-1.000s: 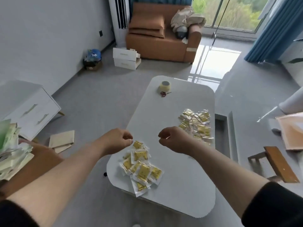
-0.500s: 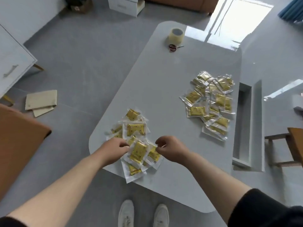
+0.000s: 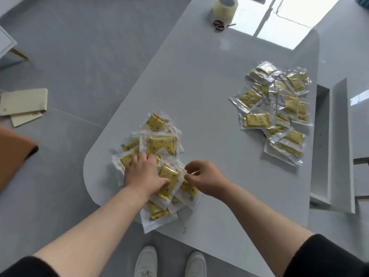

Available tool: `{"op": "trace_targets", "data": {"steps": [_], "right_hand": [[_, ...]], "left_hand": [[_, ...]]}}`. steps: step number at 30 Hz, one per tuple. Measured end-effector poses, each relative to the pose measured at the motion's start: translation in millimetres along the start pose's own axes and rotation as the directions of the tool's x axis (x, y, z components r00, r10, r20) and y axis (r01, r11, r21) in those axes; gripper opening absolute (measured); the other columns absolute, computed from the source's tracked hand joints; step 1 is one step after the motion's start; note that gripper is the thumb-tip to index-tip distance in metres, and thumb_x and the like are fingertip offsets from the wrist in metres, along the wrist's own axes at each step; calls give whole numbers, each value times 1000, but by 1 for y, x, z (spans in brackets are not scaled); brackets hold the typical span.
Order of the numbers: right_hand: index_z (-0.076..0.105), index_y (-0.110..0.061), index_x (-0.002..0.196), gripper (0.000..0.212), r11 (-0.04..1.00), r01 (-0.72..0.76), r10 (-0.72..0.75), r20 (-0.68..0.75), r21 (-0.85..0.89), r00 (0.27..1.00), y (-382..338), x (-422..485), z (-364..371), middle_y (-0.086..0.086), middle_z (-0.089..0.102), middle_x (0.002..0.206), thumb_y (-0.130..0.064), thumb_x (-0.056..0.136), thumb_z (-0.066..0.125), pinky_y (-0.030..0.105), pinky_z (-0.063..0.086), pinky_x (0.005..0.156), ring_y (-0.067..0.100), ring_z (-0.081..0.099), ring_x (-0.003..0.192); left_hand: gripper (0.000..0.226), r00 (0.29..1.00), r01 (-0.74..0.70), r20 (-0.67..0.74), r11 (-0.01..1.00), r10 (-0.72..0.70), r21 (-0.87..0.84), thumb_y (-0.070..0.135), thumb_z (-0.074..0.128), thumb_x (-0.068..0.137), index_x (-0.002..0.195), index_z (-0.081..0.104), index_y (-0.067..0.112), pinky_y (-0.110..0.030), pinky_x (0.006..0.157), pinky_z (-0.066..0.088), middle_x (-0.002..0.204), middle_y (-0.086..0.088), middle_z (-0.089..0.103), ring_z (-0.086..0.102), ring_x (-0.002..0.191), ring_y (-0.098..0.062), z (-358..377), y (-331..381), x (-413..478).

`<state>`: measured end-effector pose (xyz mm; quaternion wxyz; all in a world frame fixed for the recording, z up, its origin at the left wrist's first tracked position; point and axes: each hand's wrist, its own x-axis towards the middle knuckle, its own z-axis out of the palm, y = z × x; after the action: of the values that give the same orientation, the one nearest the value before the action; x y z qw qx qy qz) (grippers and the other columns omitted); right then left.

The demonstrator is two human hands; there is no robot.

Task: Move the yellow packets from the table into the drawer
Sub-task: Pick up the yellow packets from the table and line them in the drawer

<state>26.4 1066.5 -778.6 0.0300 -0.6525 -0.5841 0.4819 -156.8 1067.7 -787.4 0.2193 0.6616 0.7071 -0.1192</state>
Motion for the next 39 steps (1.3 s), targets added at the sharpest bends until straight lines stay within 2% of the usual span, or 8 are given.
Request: {"op": "trace_targets", "data": {"steps": [10, 15, 17, 21, 27, 33, 36, 39], "right_hand": [[69, -16, 110, 26, 999, 20, -17, -91, 34, 996, 8, 6, 4, -6, 67, 97, -26, 86, 61, 23, 51, 75, 10, 62, 89], [68, -16, 111, 27, 999, 17, -13, -77, 48, 997, 12, 6, 5, -5, 67, 99, -25, 86, 62, 22, 52, 71, 11, 63, 89], [65, -18, 117, 31, 1000, -5, 5, -67, 6, 998, 14, 5, 7, -5, 66, 108, -26, 87, 62, 26, 54, 79, 12, 62, 98], [52, -24, 132, 54, 977, -43, 31, -56, -211, 998, 13, 2, 15, -5, 54, 126, -42, 83, 65, 31, 46, 95, 16, 51, 117], [48, -19, 126, 59, 892, -78, 36, -102, -446, 994, 5, 5, 28, 1, 52, 120, -52, 80, 67, 32, 42, 94, 22, 48, 113], [48, -19, 107, 32, 949, -171, 140, -130, -266, 982, 2, 6, 36, 0, 46, 107, -36, 85, 64, 29, 41, 77, 19, 47, 101], [48, -19, 100, 21, 975, -222, 224, -169, 33, 960, -2, 2, 30, -3, 56, 96, -28, 89, 63, 29, 47, 66, 15, 56, 84], [51, -22, 102, 19, 925, -248, 281, -82, 288, 956, -16, -6, 36, -5, 61, 96, -26, 90, 66, 29, 54, 70, 13, 63, 87]], "left_hand": [[68, 995, 101, 36, 992, -98, -79, 51, 78, 69, 113, 44, 12, -42, 97, 40, 123, -12, 50, 45, 118, -32, 0, 6, 12], [46, 998, 62, 44, 971, -53, -230, 28, 73, 76, 100, 37, 16, -34, 63, 48, 79, 0, 56, 60, 75, -23, -7, 7, 13], [40, 996, 65, 83, 939, -39, -339, 25, 73, 75, 99, 42, 18, -32, 58, 46, 79, 0, 56, 57, 71, -20, -11, 0, 13], [37, 992, 115, 108, 780, -60, -615, 15, 78, 71, 101, 57, 19, -41, 78, 56, 90, 1, 65, 64, 83, -22, -18, -25, 9], [30, 961, 236, 145, 420, -237, -877, -4, 76, 76, 85, 57, 18, -33, 64, 55, 87, -10, 69, 67, 74, -24, -24, -72, -4], [28, 930, 260, 200, 165, -308, -952, -10, 73, 74, 90, 62, 10, -57, 80, 55, 94, -17, 72, 70, 85, -33, -19, -101, -12], [28, 929, 263, 217, 123, -301, -957, -11, 72, 74, 92, 62, 9, -57, 82, 54, 95, -18, 72, 70, 86, -34, -17, -106, -16], [29, 927, 265, 222, 106, -302, -959, -12, 72, 75, 90, 61, 10, -53, 82, 55, 93, -16, 71, 70, 83, -32, -18, -108, -21]]}}
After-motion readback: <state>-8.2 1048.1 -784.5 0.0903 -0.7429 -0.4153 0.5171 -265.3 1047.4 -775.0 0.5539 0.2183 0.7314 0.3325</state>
